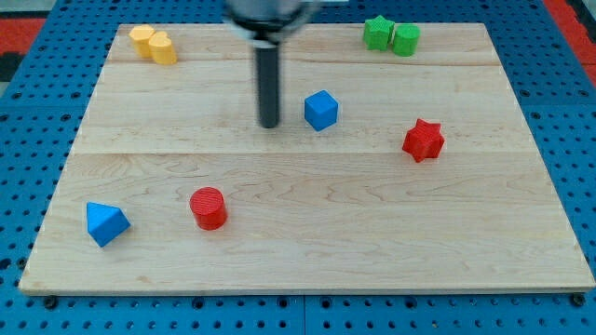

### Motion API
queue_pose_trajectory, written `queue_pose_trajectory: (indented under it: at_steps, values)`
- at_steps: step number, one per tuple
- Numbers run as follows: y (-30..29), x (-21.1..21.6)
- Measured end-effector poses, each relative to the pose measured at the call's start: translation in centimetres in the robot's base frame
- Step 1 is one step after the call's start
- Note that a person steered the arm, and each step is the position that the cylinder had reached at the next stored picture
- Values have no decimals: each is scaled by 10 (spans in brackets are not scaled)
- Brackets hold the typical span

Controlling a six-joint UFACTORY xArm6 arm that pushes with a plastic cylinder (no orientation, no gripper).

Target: Push the blue triangle to the left of the blue cube

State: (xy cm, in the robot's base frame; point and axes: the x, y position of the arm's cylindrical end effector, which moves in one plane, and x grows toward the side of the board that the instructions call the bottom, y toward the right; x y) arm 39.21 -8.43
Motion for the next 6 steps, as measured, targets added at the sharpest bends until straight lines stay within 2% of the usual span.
queue_pose_trajectory:
  at_steps: [1, 2, 3, 4, 5, 6]
  values:
    - [-98, 24]
    - [-157, 78]
    - [-166, 187]
    - [-160, 223]
    - [-130, 226]
    - [-131, 167]
